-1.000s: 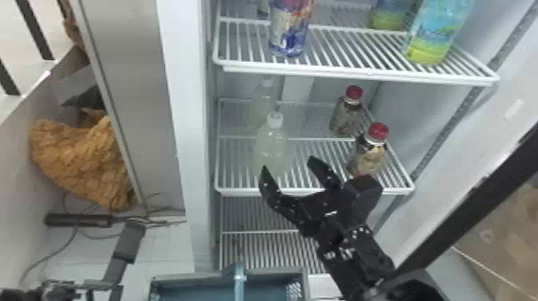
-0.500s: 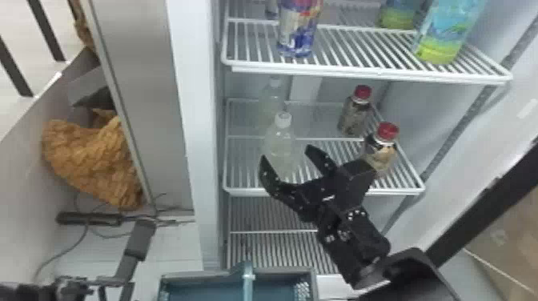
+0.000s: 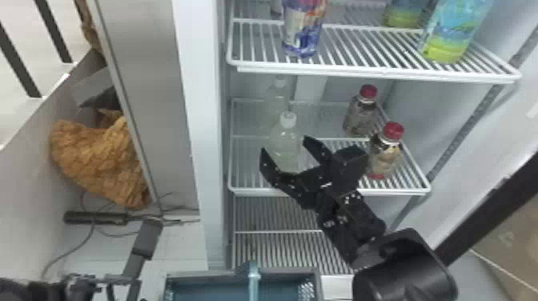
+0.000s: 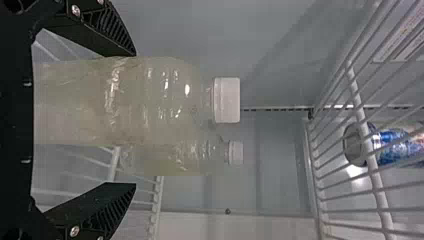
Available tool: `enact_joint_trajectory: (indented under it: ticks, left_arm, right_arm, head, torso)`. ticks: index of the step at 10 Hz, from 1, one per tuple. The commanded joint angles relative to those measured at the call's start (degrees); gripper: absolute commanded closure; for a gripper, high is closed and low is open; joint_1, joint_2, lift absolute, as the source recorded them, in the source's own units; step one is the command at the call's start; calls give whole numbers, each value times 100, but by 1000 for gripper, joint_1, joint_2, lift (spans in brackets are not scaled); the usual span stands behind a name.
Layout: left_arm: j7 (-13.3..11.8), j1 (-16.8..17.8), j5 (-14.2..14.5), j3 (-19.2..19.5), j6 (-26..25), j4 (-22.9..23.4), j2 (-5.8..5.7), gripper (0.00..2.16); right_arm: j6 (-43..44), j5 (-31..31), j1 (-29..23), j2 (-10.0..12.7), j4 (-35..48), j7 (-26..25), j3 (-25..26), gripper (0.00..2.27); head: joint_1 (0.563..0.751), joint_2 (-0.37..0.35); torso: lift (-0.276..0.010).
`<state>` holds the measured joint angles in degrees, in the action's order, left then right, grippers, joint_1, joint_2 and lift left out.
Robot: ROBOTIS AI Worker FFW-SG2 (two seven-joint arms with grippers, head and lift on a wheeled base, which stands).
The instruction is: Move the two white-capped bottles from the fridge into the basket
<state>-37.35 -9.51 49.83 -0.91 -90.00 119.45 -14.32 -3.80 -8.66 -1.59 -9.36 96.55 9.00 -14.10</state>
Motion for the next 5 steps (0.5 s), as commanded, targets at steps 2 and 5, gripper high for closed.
enact_joint_trajectory:
  ticks: [2, 5]
  left_arm:
    - [0, 9, 10, 0, -3, -14, 0, 1170]
    - [0, 9, 10, -12, -3, -28, 0, 1170]
  right_arm:
    - [29, 55, 174, 21, -170, 102, -19, 516]
    - [29, 32, 160, 21, -142, 120, 39, 838]
  head:
    - [695, -111]
    - [695, -107]
  torso:
    - [-260]
    - [-260]
